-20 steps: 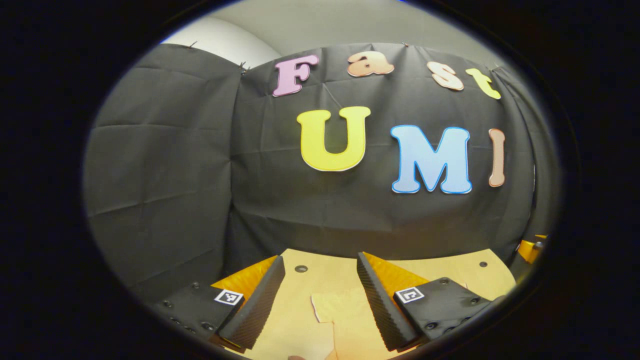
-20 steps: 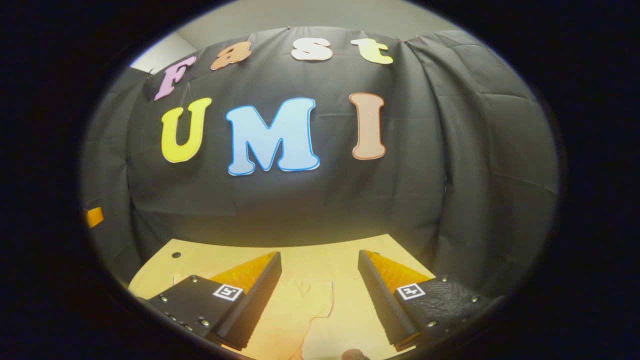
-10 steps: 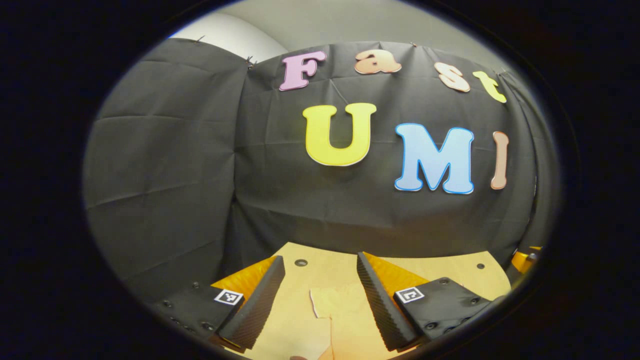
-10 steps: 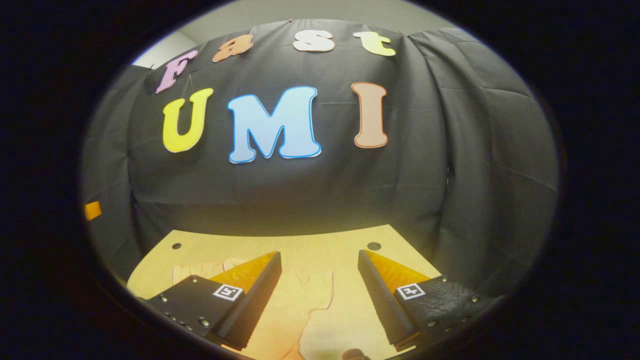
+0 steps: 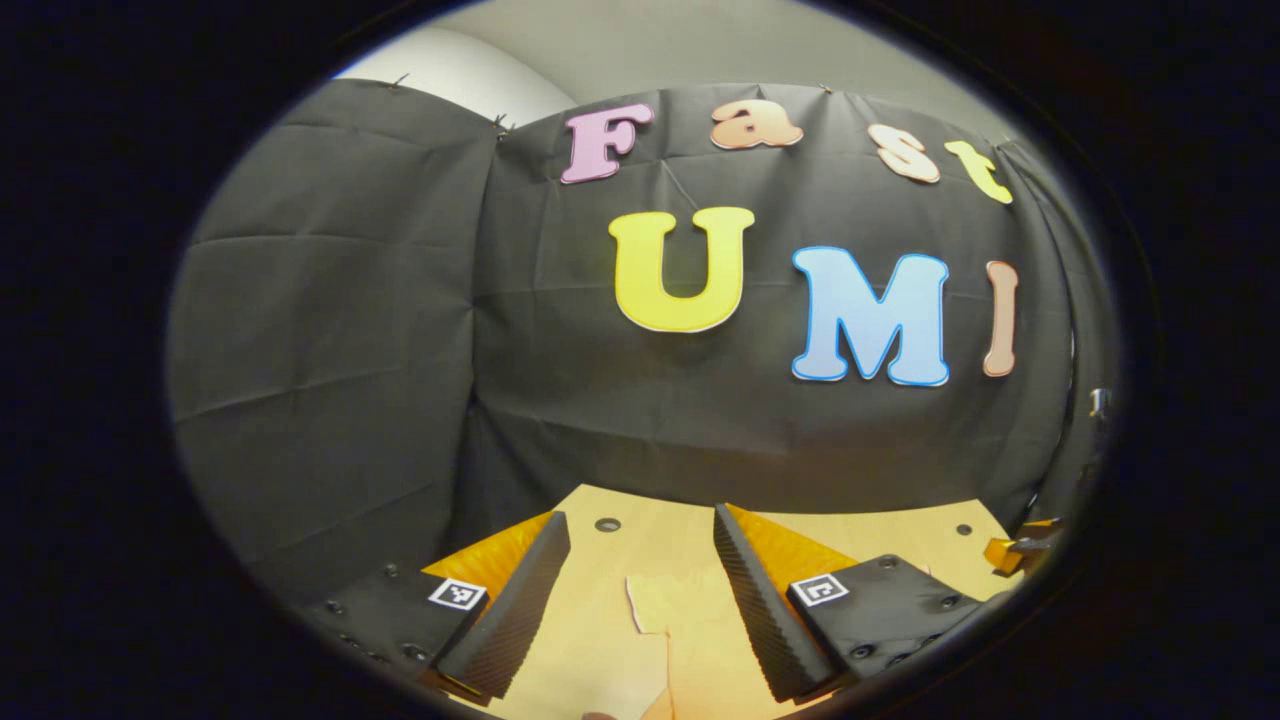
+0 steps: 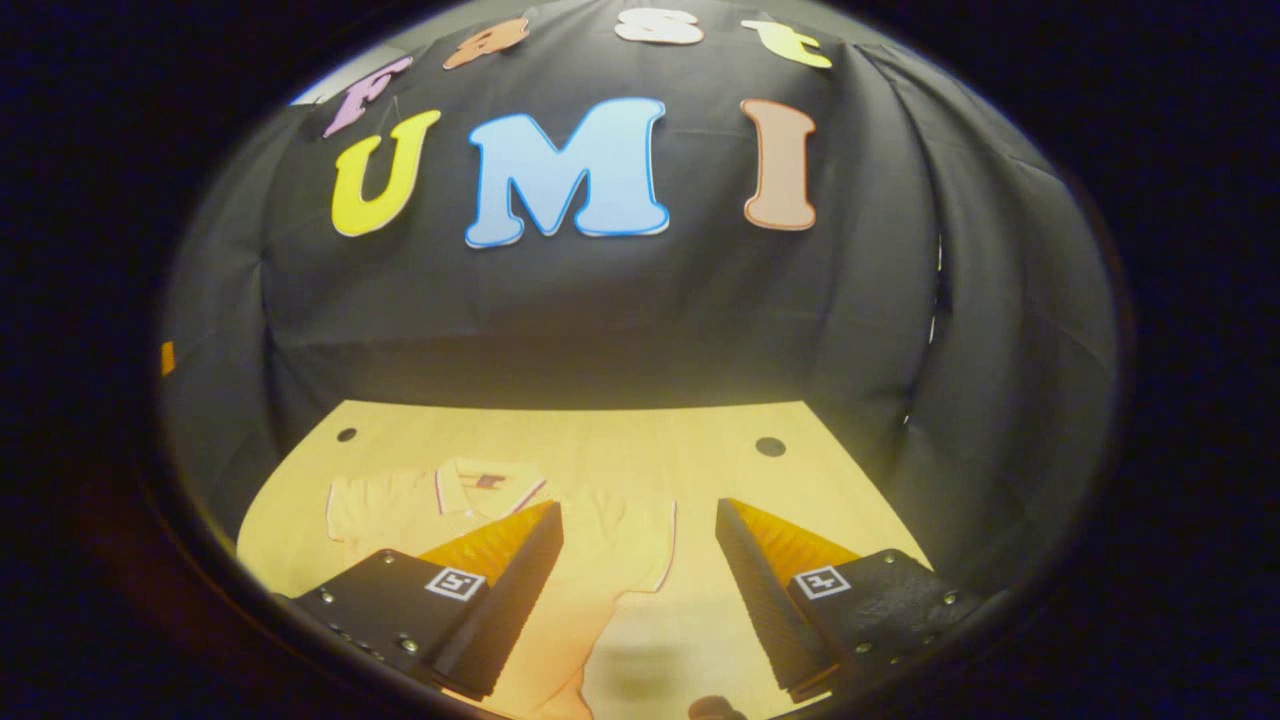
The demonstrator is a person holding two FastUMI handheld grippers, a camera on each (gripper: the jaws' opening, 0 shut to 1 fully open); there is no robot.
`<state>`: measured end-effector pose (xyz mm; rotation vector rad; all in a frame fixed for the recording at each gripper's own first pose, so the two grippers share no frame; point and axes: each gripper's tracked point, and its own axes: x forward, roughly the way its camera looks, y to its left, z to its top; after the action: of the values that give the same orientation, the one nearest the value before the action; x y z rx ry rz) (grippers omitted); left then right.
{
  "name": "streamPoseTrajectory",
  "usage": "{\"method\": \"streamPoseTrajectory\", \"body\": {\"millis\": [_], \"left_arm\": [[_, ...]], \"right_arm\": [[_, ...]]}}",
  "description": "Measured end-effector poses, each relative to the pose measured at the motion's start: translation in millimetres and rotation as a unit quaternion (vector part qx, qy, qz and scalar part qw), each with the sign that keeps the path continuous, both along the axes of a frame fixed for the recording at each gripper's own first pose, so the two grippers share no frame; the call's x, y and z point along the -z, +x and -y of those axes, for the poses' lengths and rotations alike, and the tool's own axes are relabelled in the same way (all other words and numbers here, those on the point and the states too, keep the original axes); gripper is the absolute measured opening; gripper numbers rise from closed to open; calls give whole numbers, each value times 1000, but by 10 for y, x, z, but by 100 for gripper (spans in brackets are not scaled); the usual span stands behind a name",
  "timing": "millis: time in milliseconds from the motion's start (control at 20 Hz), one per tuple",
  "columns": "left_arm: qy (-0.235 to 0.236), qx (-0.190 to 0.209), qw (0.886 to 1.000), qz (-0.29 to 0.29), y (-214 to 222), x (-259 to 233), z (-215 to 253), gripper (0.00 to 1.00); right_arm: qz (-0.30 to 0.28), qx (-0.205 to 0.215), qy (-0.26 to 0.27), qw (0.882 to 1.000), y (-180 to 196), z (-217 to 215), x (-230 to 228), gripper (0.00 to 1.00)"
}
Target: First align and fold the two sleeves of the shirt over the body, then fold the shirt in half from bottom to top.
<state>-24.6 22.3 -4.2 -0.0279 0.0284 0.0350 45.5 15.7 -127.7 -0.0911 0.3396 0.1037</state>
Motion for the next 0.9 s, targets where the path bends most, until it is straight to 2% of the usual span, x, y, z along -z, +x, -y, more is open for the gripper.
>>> {"method": "streamPoseTrajectory", "body": {"millis": [350, 650, 900], "left_arm": [[-4, -29, 999, -14, -156, 114, -254, 94], [-2, -55, 998, -31, -279, 236, -412, 94], [2, -68, 997, -43, -312, 309, -475, 94]], "right_arm": [[-89, 14, -1, 996, 391, 51, 796, 96], [-156, 31, 5, 987, 648, 82, 1275, 96], [-200, 56, -12, 978, 844, 209, 1682, 96]]}}
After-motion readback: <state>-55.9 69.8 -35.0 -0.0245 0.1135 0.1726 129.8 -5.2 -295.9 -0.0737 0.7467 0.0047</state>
